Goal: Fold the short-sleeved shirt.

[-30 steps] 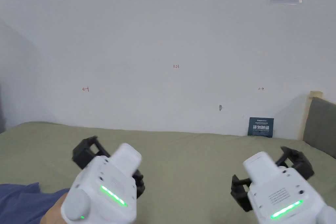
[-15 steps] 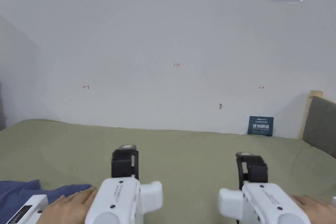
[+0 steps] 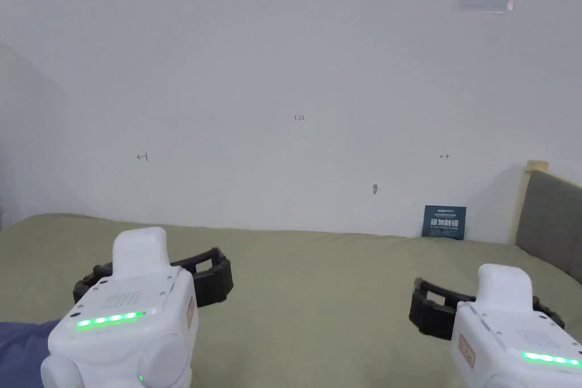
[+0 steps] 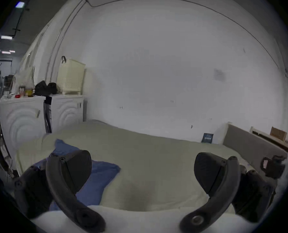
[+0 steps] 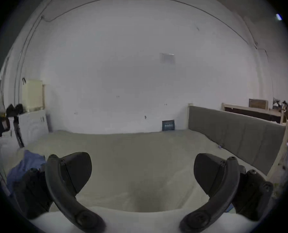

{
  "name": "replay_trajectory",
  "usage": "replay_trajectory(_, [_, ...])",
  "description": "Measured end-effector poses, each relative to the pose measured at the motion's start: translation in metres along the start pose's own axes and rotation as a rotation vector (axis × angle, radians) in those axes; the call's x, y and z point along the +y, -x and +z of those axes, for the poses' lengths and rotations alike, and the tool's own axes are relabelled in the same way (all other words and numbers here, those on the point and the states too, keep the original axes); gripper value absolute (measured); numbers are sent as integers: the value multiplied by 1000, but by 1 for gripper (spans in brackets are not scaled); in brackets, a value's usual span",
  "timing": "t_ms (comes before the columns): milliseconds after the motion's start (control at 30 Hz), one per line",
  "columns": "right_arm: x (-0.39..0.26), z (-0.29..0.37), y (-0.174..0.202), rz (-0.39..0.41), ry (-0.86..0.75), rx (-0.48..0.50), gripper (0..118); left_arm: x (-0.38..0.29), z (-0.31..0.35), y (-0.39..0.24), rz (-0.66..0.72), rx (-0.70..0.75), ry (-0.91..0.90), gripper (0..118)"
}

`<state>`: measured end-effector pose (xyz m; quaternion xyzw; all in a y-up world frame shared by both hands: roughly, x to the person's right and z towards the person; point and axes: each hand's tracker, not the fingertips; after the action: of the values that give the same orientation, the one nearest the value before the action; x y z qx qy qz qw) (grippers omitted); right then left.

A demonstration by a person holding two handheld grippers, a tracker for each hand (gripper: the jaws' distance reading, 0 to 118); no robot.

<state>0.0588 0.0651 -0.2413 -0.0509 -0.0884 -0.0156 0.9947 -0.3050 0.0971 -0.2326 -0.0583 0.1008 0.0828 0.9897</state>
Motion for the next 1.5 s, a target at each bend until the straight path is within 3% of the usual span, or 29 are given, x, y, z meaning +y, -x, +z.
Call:
replay_trajectory(33, [-1,-1,2,34,6,0,118,-4,3,-5,-32,9,4,118])
replay_trajectory(267, [11,0,8,67,23,7,118,-7,4,-17,-154,6,-41,118])
replay_trajectory(567, [24,5,12,110,9,4,118,-3,-1,-17,-149,-12,11,118])
replay_trajectory(600, [23,5,13,114,21,7,117,-4,-2,-16,-130,-31,49,108])
replay_trajectory(633, [21,6,14,115,29,5,112,-5,-2,-16,-129,-29,78,82])
replay_trajectory(667, [19,7,15,125,40,-9,107,-6,-2,-16,-129,-26,84,69])
replay_trajectory(733, [17,13,18,136,30,-1,87,-13,-3,-16,-152,-17,56,37])
replay_trajectory(767, [13,11,17,138,21,5,42,-17,-3,-18,-185,23,48,0])
replay_trajectory(800, [8,13,14,151,74,-58,0,-20,-1,-17,-173,24,20,0])
replay_trajectory(900, [7,11,5,119,63,34,0,-19,5,-14,-159,-14,14,0])
replay_trajectory(1000, [10,10,12,124,60,44,0,-12,11,-8,-167,-11,-28,0])
replay_trajectory(1133, [17,11,47,157,27,138,0,1,20,12,-196,21,-37,0])
replay_trajectory(1233, [20,17,93,155,16,247,0,8,35,43,-196,96,-49,0])
replay_trajectory(1500, [4,52,233,149,26,632,0,7,107,154,-152,466,-3,0])
